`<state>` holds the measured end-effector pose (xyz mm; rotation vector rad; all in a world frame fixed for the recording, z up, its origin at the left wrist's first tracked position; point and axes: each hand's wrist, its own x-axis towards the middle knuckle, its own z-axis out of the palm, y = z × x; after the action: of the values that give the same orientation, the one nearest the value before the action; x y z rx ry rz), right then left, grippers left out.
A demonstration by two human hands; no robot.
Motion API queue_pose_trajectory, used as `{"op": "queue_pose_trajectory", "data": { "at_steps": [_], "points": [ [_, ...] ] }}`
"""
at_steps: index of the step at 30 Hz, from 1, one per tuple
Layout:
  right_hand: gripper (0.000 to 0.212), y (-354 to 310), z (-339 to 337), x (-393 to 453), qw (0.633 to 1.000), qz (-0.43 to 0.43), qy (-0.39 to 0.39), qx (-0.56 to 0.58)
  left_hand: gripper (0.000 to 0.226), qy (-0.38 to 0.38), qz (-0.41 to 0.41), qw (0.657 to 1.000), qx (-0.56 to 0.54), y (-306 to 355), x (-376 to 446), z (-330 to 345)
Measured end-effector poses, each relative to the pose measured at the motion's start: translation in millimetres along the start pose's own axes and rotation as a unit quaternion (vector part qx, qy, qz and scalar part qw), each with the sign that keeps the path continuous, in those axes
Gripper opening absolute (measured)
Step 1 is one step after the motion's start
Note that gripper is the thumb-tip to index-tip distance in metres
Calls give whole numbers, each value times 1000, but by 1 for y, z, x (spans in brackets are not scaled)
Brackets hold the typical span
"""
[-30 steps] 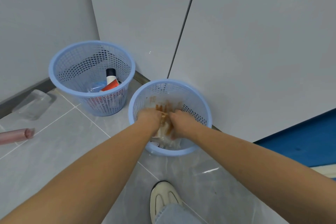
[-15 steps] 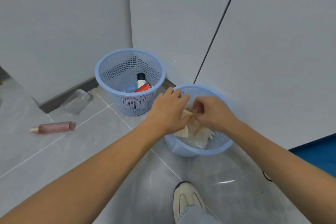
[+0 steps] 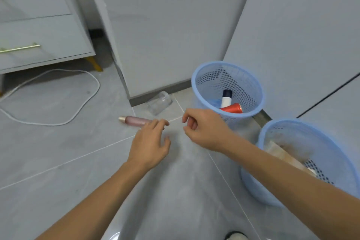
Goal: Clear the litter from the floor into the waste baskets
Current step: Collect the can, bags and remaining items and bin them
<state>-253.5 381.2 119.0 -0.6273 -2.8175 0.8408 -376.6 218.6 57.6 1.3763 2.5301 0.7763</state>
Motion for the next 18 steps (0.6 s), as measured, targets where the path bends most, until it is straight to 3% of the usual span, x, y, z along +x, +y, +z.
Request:
{"op": "queue_pose_trajectory", "data": {
  "at_steps": [4, 9, 12, 15, 18],
  "points": [
    [41, -5, 51, 77, 988, -28, -124, -88, 53, -100, -107, 985, 89, -72, 15, 8],
    [73, 15, 88, 155, 964, -42, -190, -179, 83, -175, -151, 965, 121, -115, 54, 24],
    [89, 30, 99, 184, 946, -38, -210, -244, 83, -177, -158, 960, 150, -128, 76, 29],
    [87, 41, 105, 197, 925, -61, -186, -327, 60, -172, -161, 958, 164, -143, 78, 36],
    [63, 49, 108, 191, 925, -96, -150, -335, 46, -117, -173, 958, 199, -150, 57, 47]
  ]
}}
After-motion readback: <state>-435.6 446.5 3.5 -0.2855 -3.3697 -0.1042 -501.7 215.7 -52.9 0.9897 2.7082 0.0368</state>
